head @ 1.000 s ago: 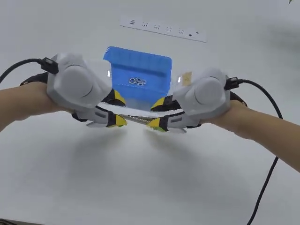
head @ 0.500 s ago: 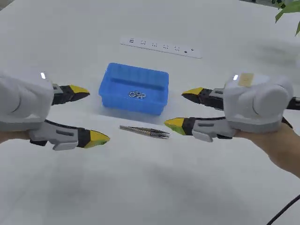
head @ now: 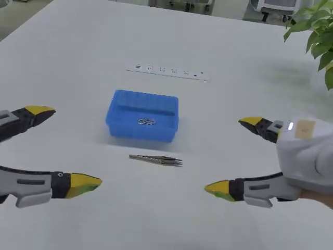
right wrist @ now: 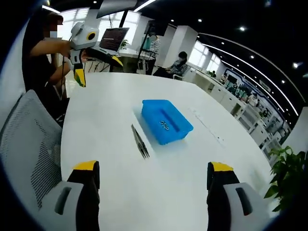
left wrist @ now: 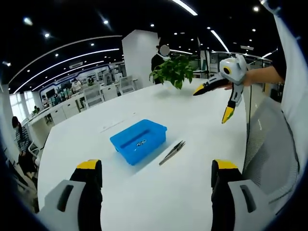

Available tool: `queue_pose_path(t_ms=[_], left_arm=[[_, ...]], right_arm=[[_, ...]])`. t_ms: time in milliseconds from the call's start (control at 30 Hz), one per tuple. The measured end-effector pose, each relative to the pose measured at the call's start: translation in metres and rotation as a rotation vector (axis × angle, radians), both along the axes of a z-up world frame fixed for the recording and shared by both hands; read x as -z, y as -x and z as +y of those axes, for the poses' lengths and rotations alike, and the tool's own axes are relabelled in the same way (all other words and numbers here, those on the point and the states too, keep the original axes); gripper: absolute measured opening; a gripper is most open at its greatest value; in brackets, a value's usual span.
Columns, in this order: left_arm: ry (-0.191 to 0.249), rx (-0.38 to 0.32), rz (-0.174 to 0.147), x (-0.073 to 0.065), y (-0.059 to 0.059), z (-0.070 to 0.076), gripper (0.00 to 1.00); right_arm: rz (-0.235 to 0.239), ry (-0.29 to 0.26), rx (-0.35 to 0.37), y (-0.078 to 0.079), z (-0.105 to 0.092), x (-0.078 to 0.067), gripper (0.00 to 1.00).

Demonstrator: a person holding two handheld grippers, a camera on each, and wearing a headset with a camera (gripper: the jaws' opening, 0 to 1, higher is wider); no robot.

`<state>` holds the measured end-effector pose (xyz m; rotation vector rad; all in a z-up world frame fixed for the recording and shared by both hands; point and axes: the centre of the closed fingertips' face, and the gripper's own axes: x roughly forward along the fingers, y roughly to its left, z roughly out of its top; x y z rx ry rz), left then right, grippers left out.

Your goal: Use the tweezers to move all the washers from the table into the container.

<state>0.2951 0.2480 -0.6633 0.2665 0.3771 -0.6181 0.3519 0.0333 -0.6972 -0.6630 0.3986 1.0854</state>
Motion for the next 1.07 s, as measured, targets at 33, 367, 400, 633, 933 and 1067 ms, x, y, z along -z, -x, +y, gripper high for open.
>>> queue_pose_path(t_ms=[33,367,400,633,933,1067], left_arm=[[0.005,0.005,-0.005,-0.002,0.002,-0.003,1.0],[-0.018,0.024,-0.012,-0.007,0.012,-0.017,1.0],[-0.014,0.022,-0.012,-0.007,0.012,-0.017,1.0],[-0.023,0.017,0.002,-0.005,0.012,-0.03,1.0],[-0.018,0.026,0.011,-0.007,0.019,-0.032,1.0],[-0.021,0.021,0.015,-0.007,0.022,-0.029,1.0]], right_arm=[[0.009,-0.008,0.015,0.003,-0.003,0.0,0.96],[-0.006,-0.029,0.066,0.01,-0.018,-0.013,1.0],[-0.006,-0.03,0.066,0.01,-0.019,-0.013,1.0],[0.019,-0.04,0.085,0.013,-0.027,-0.009,1.0],[0.042,-0.049,0.089,0.021,-0.027,-0.004,1.0],[0.051,-0.062,0.086,0.025,-0.024,-0.004,1.0]])
